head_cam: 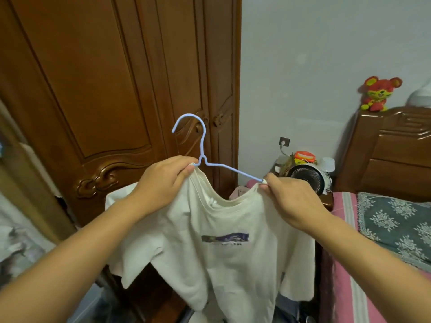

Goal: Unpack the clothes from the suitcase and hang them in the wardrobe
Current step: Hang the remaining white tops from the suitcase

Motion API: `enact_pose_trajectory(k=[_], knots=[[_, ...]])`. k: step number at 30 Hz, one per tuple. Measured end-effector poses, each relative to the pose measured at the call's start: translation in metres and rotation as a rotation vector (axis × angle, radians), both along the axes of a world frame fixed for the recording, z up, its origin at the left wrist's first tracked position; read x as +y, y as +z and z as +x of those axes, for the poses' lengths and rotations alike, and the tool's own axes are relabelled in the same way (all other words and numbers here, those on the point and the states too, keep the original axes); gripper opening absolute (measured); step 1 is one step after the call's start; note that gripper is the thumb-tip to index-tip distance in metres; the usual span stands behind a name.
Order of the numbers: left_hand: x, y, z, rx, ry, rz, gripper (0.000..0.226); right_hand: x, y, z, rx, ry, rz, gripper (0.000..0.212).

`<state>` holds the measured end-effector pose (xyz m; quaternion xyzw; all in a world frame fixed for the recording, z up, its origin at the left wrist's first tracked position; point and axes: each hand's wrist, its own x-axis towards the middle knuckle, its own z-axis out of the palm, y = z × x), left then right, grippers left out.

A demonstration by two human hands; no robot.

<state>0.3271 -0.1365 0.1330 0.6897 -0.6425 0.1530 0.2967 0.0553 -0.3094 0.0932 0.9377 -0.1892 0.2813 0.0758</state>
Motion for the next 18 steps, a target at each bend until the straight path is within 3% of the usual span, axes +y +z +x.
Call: enact_pose_trajectory(k=[3, 8, 11, 15, 18], knots=[[0.015, -0.012, -0.002, -0.064, -0.031, 0.031, 0.043, 0.012, 0.008, 0.018, 0.035, 0.031, -0.038, 0.027], [0.023, -0.03, -0.012, 0.037, -0.058, 0.046, 0.034, 0.037, 0.013, 0.043, 0.063, 0.122, -0.003, 0.029], [0.037, -0.033, -0.005, -0.079, 0.054, 0.008, 0.03, 0.024, 0.016, 0.042, 0.006, 0.094, 0.012, 0.04], [0.067, -0.03, 0.037, -0.113, 0.228, 0.038, 0.043, -0.019, 0.02, 0.024, -0.124, 0.054, 0.153, 0.068], [0.074, -0.034, 0.05, 0.027, 0.375, 0.061, 0.063, -0.022, 0.038, 0.029, -0.198, 0.092, 0.171, 0.063]])
